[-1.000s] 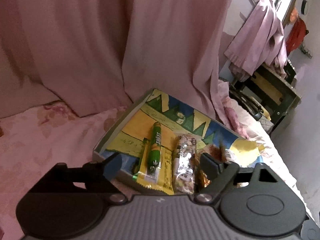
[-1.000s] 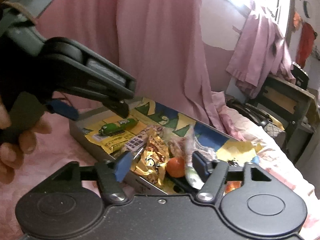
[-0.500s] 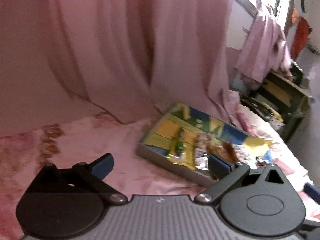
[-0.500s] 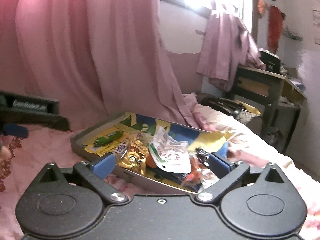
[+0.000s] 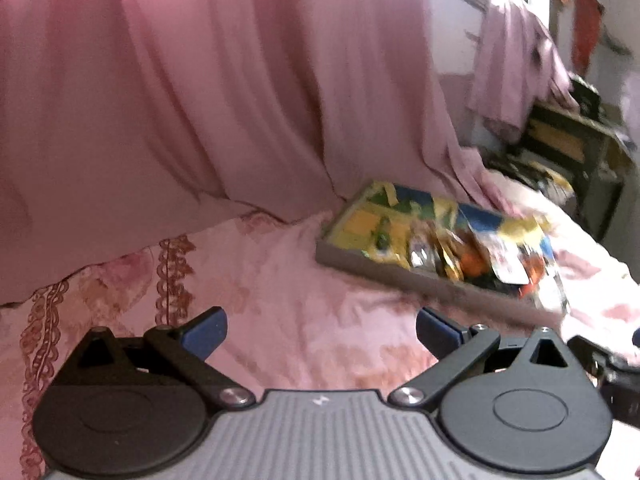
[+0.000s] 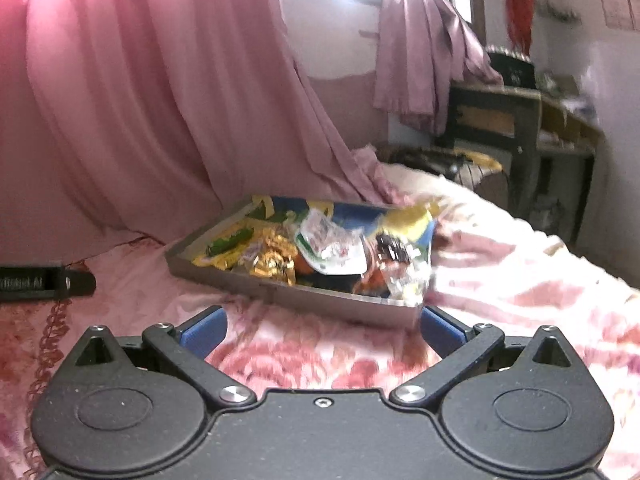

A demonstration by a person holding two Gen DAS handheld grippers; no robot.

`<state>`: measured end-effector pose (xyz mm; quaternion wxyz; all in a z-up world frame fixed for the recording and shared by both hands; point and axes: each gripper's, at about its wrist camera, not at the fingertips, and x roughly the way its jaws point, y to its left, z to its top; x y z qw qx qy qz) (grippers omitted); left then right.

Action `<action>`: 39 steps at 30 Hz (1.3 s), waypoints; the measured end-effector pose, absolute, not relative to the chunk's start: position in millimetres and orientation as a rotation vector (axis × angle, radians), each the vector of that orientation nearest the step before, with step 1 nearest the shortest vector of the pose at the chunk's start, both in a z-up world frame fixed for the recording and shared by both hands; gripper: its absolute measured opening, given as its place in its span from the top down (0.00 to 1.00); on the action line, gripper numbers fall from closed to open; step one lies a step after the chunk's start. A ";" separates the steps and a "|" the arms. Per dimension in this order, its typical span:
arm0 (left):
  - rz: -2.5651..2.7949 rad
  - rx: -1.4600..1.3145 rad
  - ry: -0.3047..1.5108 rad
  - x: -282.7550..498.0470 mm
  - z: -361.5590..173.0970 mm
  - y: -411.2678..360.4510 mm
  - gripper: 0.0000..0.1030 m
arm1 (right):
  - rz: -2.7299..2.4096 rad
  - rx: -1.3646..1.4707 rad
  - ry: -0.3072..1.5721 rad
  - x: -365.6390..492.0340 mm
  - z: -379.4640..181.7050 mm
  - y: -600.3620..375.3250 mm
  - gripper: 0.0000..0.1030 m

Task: Organize snacks

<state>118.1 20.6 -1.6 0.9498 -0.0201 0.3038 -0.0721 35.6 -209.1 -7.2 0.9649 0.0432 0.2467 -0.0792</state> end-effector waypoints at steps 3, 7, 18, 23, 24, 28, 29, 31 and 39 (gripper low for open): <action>-0.163 -0.020 0.632 102.6 -5.1 15.4 0.01 | -0.165 0.099 0.527 24.4 -8.2 -211.1 0.01; -0.171 0.001 0.640 87.3 -8.2 12.0 0.01 | -0.167 0.089 0.539 13.1 -7.2 -212.4 0.01; -0.163 0.028 0.647 66.9 -11.3 10.8 0.01 | -0.175 0.092 0.558 -4.9 -8.1 -213.9 0.01; -0.157 0.021 0.650 65.1 -11.2 12.2 0.01 | -0.176 0.087 0.560 -5.8 -8.5 -213.0 0.01; -0.156 0.021 0.651 65.5 -11.4 12.2 0.01 | -0.177 0.086 0.561 -5.5 -8.6 -212.7 0.01; -0.152 0.020 0.655 65.2 -12.0 12.9 0.01 | -0.177 0.085 0.562 -5.8 -9.0 -212.7 0.01; -0.151 0.019 0.656 65.4 -12.2 13.1 0.01 | -0.177 0.085 0.562 -5.8 -9.1 -212.7 0.01; -0.149 0.018 0.657 65.5 -12.6 13.5 0.01 | -0.177 0.085 0.562 -5.7 -9.1 -212.7 0.01; -0.150 0.019 0.661 65.2 -13.7 13.7 0.01 | -0.176 0.081 0.565 -6.0 -10.0 -212.3 0.01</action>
